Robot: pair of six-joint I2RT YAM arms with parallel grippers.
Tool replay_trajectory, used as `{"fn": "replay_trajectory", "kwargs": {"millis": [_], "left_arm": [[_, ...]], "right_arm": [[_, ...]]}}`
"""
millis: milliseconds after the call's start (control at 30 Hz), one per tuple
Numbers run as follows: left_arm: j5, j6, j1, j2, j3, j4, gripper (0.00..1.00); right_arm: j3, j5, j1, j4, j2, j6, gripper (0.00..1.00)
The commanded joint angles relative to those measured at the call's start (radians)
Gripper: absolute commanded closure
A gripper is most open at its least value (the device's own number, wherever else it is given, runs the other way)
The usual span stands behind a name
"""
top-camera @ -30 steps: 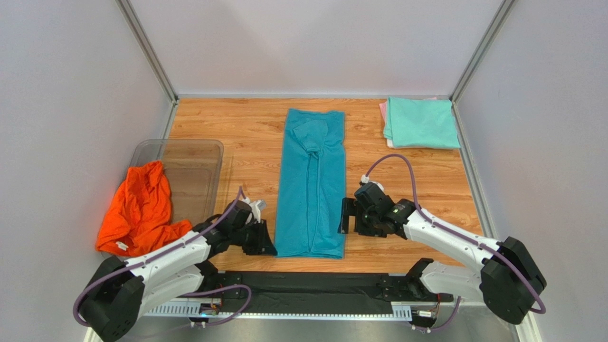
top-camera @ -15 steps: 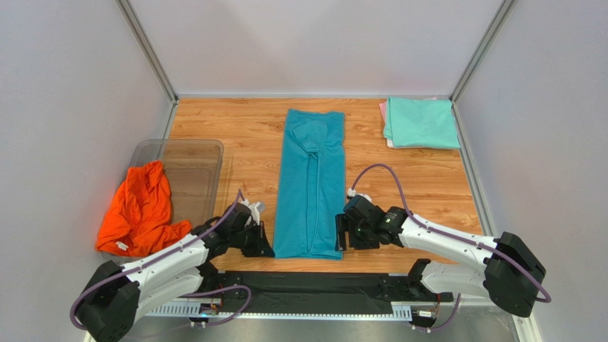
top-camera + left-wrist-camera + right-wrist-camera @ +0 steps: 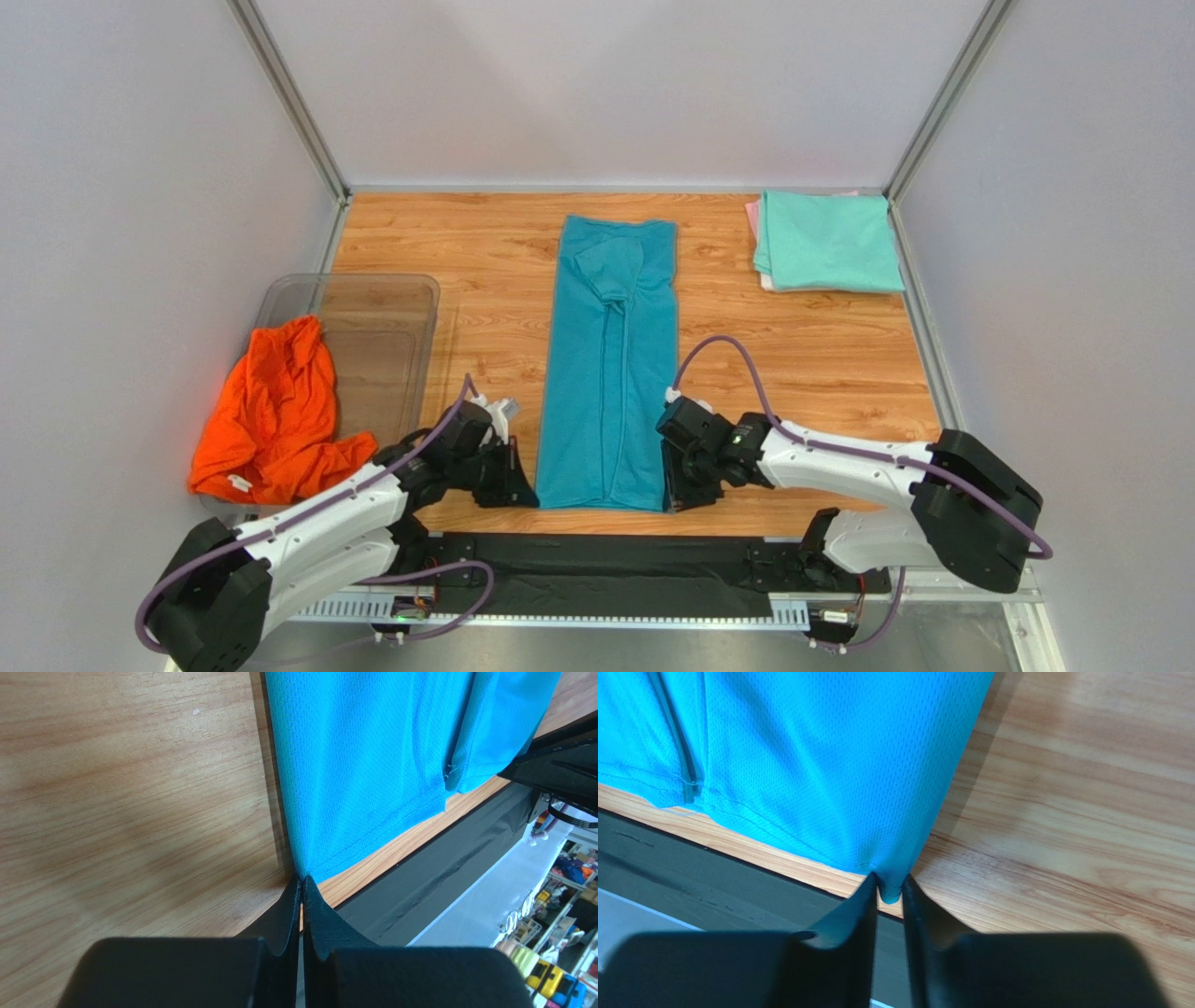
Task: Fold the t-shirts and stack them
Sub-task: Fold the tshirt
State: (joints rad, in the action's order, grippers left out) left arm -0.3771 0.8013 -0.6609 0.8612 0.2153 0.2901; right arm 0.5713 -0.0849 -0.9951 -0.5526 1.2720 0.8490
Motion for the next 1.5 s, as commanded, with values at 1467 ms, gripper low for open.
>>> {"fn": "replay_trajectory", "kwargs": {"millis": [1467], "left_arm": [[0.529, 0.043, -0.249, -0.022, 0.459, 0.259, 0.97]], "right_arm": [[0.341, 0.381, 0.033, -0.187, -0.178, -0.215, 0.96]]}}
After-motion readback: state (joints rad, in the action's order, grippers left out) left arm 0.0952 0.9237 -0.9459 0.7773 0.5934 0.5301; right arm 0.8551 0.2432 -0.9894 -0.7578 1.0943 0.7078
